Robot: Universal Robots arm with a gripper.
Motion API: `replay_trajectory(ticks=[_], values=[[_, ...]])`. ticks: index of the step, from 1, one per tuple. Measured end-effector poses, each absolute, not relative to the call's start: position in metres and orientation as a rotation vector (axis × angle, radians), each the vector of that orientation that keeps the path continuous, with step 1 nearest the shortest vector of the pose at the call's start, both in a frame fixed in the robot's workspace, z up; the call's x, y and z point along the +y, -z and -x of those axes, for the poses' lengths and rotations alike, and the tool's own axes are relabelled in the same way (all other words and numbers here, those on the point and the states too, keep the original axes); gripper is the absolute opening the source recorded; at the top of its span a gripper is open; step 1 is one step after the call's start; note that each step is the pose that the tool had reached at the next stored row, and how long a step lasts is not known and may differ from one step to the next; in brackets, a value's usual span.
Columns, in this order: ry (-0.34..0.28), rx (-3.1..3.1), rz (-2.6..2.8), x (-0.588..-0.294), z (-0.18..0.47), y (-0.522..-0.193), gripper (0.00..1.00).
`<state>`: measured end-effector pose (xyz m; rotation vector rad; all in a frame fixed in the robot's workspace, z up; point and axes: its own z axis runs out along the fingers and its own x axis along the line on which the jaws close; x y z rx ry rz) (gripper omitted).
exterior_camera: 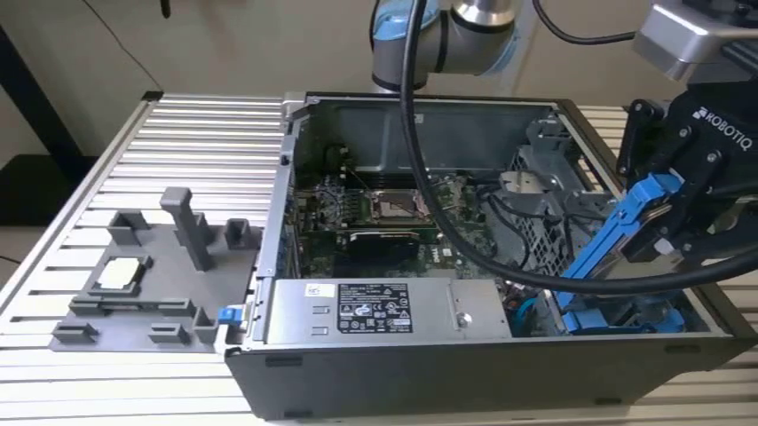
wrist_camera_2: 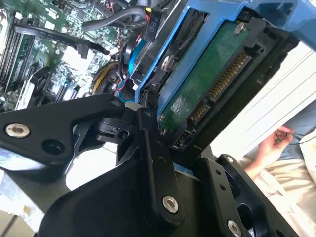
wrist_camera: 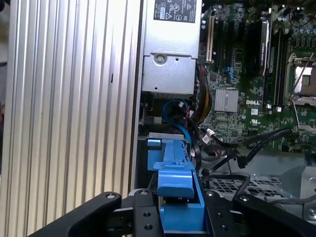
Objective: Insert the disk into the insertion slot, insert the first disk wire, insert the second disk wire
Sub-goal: 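Insert the disk into the insertion slot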
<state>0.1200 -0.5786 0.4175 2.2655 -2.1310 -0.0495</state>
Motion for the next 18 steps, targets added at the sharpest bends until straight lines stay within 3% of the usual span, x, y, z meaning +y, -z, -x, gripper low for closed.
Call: replay_trajectory(ticks=[18], values=[[0.065,-2.148,-2.242,-0.568,-0.125,-0.401,0.33]])
